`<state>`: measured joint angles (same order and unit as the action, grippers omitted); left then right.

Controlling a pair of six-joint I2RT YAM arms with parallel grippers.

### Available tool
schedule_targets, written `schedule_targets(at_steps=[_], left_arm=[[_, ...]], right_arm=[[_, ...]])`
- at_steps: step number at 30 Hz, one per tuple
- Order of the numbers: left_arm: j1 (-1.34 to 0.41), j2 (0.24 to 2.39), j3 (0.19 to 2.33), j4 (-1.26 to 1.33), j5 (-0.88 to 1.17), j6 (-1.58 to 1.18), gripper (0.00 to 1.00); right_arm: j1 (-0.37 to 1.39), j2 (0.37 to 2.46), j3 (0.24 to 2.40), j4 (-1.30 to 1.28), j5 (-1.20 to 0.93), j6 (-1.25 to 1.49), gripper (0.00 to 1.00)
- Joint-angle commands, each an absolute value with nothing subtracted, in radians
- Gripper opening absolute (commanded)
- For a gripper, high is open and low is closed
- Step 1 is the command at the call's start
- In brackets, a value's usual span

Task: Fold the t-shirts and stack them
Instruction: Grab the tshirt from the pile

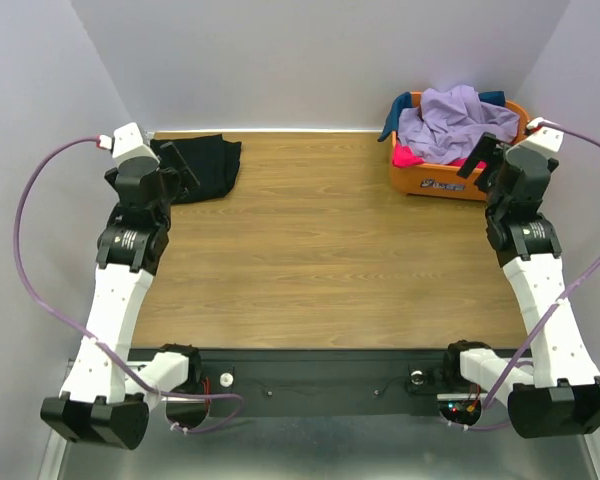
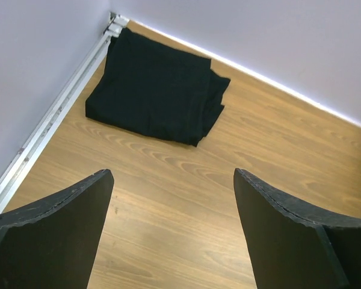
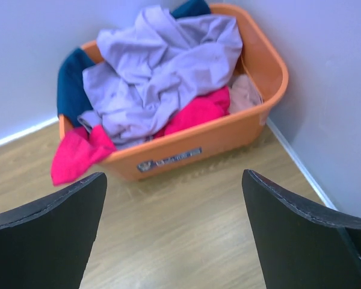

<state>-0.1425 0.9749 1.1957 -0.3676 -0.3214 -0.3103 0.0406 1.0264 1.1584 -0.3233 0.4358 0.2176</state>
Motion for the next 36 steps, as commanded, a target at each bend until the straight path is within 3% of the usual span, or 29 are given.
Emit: schedule_targets(at_steps=[1, 8, 25, 36], left_arm=[[-0.143, 1.000, 1.256, -0.321, -0.350, -0.259, 0.93], [-0.143, 1.025, 1.233, -0.268, -0.281, -0.250, 0.97], [-0.143, 1.199, 1.354, -0.376, -0.297, -0.258, 0.98], [-0.143, 1.147, 1.325, -0.405, -0.325, -0.382, 0.99]], right_arm=[[0.040, 1.041, 1.264, -0.299, 0.489, 0.189, 1.00], [0.038, 1.146, 1.382, -0.313, 0.526, 0.154, 1.00], [-0.081, 1.828, 1.840, -0.322, 0.362, 0.235, 1.00], [-0.153, 2.181, 2.121, -0.350, 0.296, 0.276, 1.00]])
